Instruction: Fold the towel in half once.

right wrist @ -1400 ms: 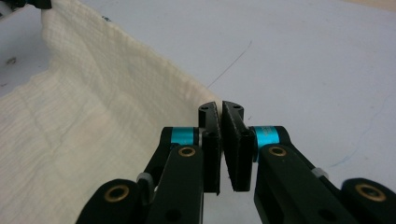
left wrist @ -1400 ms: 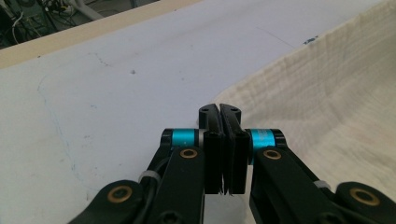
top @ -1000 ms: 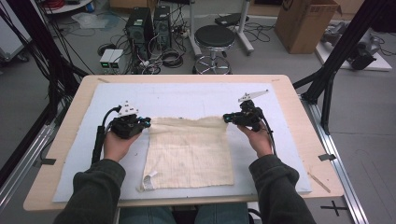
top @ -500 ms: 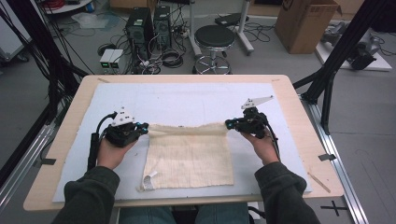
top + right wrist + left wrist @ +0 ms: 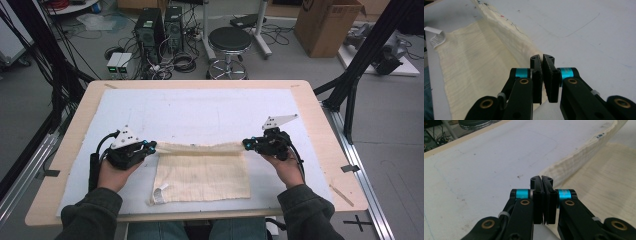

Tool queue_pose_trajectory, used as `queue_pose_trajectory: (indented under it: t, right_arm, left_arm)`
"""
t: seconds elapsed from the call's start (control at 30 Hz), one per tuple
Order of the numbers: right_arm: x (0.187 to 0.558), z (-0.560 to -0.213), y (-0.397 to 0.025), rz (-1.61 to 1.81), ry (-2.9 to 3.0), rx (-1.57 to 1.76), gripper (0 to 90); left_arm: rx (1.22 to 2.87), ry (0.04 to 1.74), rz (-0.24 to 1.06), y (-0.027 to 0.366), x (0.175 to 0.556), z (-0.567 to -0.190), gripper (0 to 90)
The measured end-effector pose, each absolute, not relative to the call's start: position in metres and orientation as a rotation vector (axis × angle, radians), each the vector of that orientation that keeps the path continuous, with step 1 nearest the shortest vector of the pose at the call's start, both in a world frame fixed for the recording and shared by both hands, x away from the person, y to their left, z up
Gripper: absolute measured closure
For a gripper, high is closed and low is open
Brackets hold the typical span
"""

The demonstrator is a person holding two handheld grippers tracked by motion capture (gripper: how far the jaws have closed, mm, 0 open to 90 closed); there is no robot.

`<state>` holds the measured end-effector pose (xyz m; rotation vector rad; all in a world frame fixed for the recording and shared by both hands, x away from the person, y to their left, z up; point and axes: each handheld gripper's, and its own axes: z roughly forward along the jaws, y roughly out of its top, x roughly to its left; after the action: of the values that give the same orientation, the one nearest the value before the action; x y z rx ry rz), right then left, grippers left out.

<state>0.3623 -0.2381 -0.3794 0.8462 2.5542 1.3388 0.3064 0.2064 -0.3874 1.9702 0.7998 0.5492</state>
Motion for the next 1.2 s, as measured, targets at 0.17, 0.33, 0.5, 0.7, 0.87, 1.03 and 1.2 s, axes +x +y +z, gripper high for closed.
queue_pose_trajectory:
  t: [0.17,0.33,0.5,0.7,0.87,1.03,1.2]
  right_arm:
    - [0.353,-0.377,-0.239,1.347,2.555,0.819,85.9]
    - [0.345,-0.376,-0.239,1.358,2.561,0.803,85.9]
    - [0.337,-0.376,-0.238,1.336,2.572,0.783,85.9]
    - [0.329,-0.378,-0.240,1.337,2.575,0.775,85.9]
    - [0.321,-0.386,-0.241,1.325,2.593,0.777,85.9]
    - [0.315,-0.395,-0.241,1.292,2.622,0.785,85.8]
    - [0.309,-0.404,-0.240,1.279,2.643,0.776,85.8]
  left_arm:
    - [1.955,0.783,0.543,0.210,0.295,-0.387,87.7]
    - [1.950,0.769,0.532,0.211,0.284,-0.389,87.7]
    - [1.942,0.757,0.520,0.212,0.272,-0.393,87.6]
    - [1.973,0.733,0.512,0.212,0.262,-0.398,87.6]
    - [2.005,0.720,0.493,0.210,0.252,-0.407,87.6]
    - [2.033,0.713,0.476,0.208,0.245,-0.415,87.5]
    - [2.052,0.704,0.461,0.207,0.240,-0.422,87.5]
